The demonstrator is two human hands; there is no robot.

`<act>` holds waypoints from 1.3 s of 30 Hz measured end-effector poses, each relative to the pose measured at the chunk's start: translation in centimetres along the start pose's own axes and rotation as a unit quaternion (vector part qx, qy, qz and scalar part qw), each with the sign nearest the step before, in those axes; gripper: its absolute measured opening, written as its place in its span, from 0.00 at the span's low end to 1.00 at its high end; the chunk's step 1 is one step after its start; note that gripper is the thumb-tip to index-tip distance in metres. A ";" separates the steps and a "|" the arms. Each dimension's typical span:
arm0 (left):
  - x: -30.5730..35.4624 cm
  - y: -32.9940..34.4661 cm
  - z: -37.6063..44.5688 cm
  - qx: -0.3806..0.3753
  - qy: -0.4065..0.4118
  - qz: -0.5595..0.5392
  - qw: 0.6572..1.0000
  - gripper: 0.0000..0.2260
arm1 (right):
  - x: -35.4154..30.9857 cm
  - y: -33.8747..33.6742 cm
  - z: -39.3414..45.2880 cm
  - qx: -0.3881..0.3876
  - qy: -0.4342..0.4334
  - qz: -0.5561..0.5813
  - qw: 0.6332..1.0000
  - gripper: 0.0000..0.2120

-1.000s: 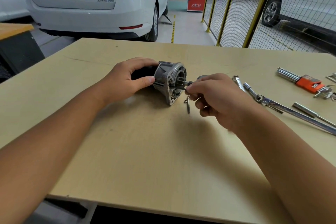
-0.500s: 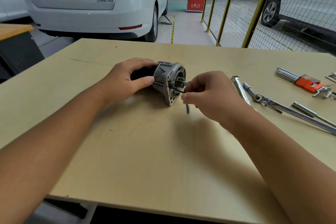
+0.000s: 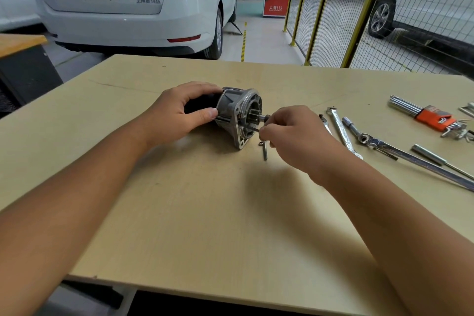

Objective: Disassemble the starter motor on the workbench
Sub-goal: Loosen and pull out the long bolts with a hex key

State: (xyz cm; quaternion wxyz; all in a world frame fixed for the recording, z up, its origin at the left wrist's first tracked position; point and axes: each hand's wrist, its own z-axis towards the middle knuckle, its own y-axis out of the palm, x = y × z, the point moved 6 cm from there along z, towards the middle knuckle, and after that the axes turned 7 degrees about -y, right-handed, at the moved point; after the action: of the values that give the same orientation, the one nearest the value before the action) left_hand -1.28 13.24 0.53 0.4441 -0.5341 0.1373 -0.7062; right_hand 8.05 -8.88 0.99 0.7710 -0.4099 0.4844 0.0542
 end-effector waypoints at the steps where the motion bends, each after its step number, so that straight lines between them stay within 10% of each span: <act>1: 0.0 0.0 0.0 0.000 -0.001 -0.002 1.000 0.18 | 0.0 0.0 0.0 -0.002 -0.004 -0.002 1.000 0.09; 39: 2.1 0.5 -0.5 0.038 -0.033 0.069 0.996 0.24 | -0.7 -0.3 -0.1 0.023 -0.045 0.015 0.999 0.10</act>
State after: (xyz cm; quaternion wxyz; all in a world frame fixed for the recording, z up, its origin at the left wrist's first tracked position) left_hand -1.58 11.16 1.36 0.5157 -0.5291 0.1321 -0.6608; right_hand 7.78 -8.90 1.67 0.8005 -0.3816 0.4564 0.0730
